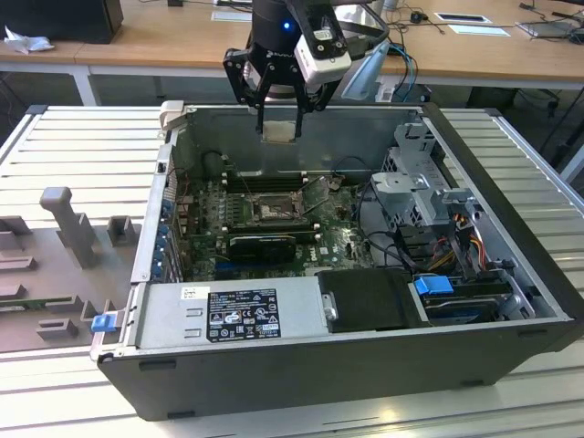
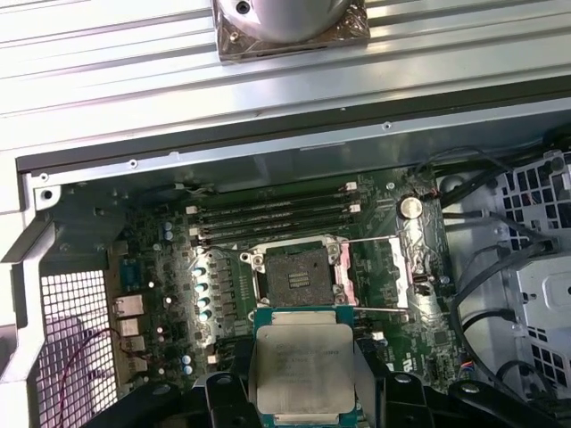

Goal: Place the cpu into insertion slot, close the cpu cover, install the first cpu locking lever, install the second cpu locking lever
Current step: 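Place the cpu into insertion slot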

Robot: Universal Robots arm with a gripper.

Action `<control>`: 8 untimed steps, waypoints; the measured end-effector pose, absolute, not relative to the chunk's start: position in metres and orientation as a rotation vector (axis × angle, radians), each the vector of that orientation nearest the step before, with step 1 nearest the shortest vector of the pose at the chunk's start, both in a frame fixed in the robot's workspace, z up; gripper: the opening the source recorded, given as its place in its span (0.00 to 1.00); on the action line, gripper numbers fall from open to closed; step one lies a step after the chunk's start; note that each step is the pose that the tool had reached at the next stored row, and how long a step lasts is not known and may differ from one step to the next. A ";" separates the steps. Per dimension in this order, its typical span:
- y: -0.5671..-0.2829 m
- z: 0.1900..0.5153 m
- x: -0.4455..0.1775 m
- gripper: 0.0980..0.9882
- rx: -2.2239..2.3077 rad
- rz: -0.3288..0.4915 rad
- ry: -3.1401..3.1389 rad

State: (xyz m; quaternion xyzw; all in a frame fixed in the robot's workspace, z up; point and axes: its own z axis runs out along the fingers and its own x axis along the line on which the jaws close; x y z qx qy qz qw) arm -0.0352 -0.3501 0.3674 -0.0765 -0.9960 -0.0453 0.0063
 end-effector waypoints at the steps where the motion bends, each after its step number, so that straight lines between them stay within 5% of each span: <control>1: -0.350 0.367 -0.035 0.48 -0.239 -0.142 -3.117; 8: -0.350 0.366 -0.035 0.48 -0.253 -0.142 -3.116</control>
